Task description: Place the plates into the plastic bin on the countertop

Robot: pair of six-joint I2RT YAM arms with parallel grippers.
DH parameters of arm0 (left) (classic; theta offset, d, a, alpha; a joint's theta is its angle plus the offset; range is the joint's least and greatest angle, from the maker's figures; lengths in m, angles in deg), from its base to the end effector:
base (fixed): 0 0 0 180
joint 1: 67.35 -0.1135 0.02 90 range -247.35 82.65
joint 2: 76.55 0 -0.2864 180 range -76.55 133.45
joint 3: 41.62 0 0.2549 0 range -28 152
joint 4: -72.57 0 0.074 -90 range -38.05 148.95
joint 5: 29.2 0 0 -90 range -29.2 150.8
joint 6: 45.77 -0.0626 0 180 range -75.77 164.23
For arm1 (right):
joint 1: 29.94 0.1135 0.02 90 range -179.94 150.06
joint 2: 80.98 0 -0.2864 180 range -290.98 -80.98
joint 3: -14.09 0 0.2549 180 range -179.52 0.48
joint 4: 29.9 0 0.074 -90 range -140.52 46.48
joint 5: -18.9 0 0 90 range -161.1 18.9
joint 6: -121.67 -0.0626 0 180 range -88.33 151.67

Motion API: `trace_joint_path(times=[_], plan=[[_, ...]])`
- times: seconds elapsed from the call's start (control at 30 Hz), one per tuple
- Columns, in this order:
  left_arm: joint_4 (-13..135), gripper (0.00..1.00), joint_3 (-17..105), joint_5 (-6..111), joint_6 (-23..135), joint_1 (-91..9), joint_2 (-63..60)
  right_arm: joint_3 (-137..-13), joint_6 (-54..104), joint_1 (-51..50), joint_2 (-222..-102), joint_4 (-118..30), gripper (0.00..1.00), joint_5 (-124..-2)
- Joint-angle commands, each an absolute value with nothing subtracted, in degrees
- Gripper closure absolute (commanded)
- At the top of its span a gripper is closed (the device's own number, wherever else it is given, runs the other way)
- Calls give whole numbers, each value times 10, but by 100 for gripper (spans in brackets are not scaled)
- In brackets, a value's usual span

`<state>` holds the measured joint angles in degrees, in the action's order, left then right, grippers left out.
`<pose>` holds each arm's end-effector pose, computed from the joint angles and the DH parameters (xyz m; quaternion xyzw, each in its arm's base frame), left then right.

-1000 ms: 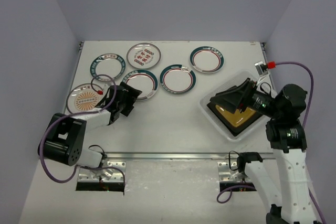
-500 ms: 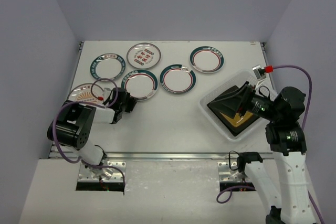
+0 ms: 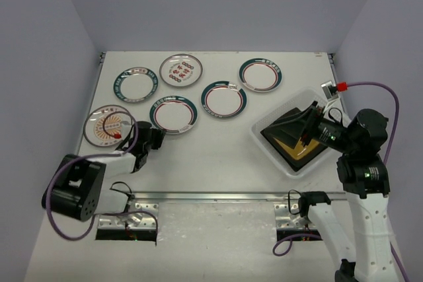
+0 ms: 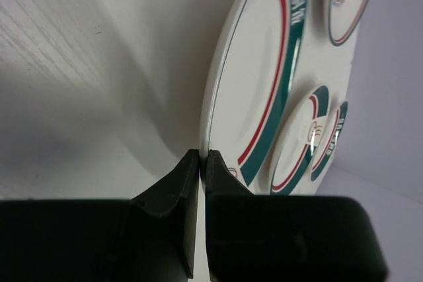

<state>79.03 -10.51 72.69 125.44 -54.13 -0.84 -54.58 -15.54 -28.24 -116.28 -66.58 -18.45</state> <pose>0.2338 -0.0417 0.1285 -0.5377 0.7163 -0.2559 0.3638 0.1094 0.0530 0.4127 -0.0286 0.7188 0.5483 0.4265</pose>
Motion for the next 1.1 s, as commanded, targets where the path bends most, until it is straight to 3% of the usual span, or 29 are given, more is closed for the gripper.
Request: trace_joint_path(times=[0.0, 0.23, 0.4, 0.5, 0.63, 0.87, 1.07], plan=[[773, 100, -109, 768, 1184, -531, -179, -574, -118, -281, -1158, -678, 1, -213], [672, 100, -4, 715, 1038, -527, -333, -592, -67, -282, -1156, -732, 1, -323], [681, 100, 166, 484, 955, -468, -161, -628, -37, -281, -1150, -783, 1, -400], [643, 100, 274, 492, 904, -337, -53, -652, -33, -281, -1141, -802, 1, -435], [666, 100, 343, 487, 904, -270, 64, -702, -24, -281, -1132, -852, 1, -507], [619, 100, 523, 462, 856, -191, 271, -748, -12, -281, -1119, -892, 1, -540], [537, 100, 637, 506, 844, -173, 379, -750, -6, -281, -1117, -899, 1, -540]])
